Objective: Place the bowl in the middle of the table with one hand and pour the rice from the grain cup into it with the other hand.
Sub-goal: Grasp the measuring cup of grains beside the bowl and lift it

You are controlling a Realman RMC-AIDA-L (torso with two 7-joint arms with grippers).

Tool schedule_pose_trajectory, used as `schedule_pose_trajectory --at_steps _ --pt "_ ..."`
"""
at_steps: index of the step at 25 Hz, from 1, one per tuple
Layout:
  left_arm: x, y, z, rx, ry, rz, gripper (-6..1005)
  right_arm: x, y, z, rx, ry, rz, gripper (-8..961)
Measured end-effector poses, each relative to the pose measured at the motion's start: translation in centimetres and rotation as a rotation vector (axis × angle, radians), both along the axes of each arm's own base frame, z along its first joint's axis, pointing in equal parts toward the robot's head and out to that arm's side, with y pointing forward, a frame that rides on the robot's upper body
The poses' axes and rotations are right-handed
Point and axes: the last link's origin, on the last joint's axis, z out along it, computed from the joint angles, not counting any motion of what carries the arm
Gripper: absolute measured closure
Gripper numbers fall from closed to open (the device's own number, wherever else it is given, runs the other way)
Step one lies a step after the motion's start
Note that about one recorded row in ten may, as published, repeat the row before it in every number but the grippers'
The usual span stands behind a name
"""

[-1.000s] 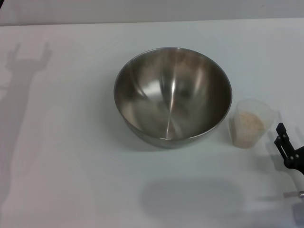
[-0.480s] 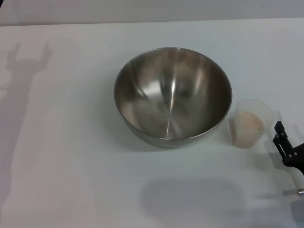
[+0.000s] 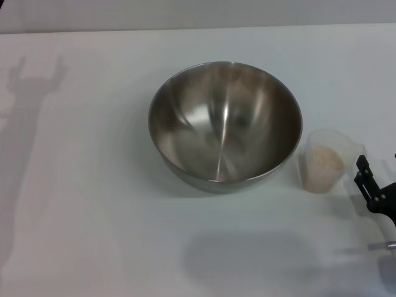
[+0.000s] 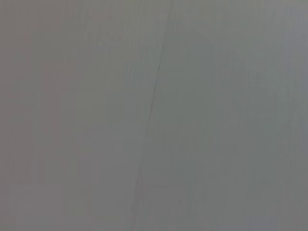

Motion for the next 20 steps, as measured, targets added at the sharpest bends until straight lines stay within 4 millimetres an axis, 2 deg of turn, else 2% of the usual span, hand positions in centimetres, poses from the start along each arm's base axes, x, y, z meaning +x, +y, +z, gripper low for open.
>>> schedule_pose_trajectory --at_steps 20 --pt "0.05 -0.1 -0.04 0.009 -0.011 0.001 141 -0.04 1.08 0.08 -0.006 -0.018 0.012 264"
